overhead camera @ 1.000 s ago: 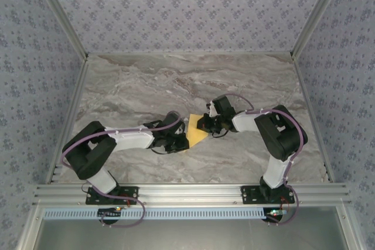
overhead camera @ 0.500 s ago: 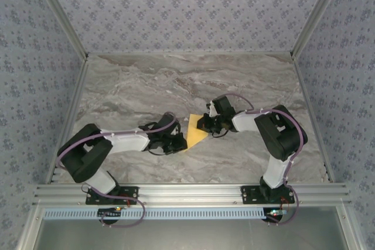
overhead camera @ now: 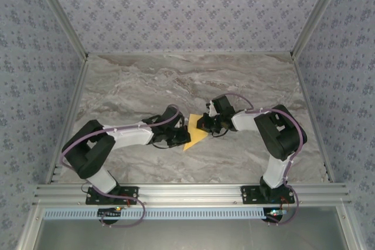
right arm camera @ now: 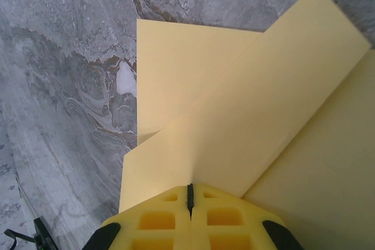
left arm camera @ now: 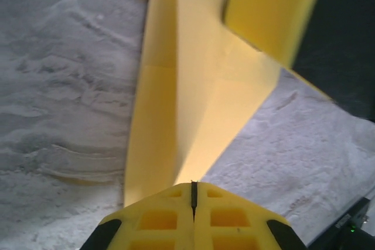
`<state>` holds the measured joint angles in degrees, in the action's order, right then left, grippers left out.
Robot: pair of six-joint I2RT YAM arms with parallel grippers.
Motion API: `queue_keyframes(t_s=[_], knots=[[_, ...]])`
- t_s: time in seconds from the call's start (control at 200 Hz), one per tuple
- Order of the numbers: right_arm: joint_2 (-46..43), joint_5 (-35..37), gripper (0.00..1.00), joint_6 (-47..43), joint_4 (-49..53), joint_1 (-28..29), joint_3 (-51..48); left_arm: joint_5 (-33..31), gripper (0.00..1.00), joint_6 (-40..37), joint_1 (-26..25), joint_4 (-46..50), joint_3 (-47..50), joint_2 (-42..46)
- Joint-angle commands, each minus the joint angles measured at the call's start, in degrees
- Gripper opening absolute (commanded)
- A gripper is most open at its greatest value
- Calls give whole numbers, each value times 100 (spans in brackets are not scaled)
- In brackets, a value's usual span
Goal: Fold a paper plane with a square sheet of paper (pick it up from the middle)
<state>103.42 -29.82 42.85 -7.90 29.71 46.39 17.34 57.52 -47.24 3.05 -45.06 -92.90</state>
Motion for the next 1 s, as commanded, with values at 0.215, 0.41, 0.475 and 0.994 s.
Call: queue_keyframes(t_s=[0.215,0.41,0.475,0.994], knots=[[443,680,0,-101,737,25,-157,-22,2,20,25,145,298,-149],[392,632,0,-125,707,25,-147,-106,1,33,31,211,418,-177],[321,585,0,-166,689,20,-131,-144,1,14,30,239,425,-178],[-563,137,0,-632,521,746,-116,-234,0,14,-7,301,524,-228]])
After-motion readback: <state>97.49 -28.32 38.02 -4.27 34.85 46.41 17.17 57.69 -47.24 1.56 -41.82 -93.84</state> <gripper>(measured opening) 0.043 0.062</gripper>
